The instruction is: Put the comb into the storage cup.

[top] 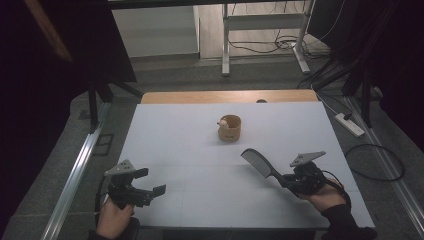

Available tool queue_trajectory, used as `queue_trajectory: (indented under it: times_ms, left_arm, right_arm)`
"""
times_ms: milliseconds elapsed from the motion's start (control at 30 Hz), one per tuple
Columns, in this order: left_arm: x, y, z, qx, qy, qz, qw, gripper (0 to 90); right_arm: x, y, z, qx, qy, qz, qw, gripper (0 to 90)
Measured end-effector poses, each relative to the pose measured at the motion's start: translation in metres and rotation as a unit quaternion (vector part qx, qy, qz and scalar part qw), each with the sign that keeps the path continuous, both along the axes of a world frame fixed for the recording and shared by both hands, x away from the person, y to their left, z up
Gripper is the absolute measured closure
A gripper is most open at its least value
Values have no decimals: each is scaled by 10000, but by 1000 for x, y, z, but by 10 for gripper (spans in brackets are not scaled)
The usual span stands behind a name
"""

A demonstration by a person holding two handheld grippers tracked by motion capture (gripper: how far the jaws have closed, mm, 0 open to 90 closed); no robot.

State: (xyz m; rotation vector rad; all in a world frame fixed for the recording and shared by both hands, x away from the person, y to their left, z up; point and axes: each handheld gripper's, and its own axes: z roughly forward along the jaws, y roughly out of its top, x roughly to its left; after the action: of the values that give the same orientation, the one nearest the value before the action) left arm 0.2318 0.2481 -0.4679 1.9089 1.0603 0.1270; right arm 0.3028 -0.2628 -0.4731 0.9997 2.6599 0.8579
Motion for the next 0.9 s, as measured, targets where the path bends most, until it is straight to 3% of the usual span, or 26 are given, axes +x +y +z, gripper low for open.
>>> queue_trajectory:
  times_ms: [400,900]
  left_arm:
    - [13,-18,7,48,74,-277,9996,0]
    - [37,-42,20,51,-34,-565,9984,0]
  right_arm:
    - [-6,1,7,41,-293,127,9995,725]
    - [-13,3,14,168,-510,305,9981,724]
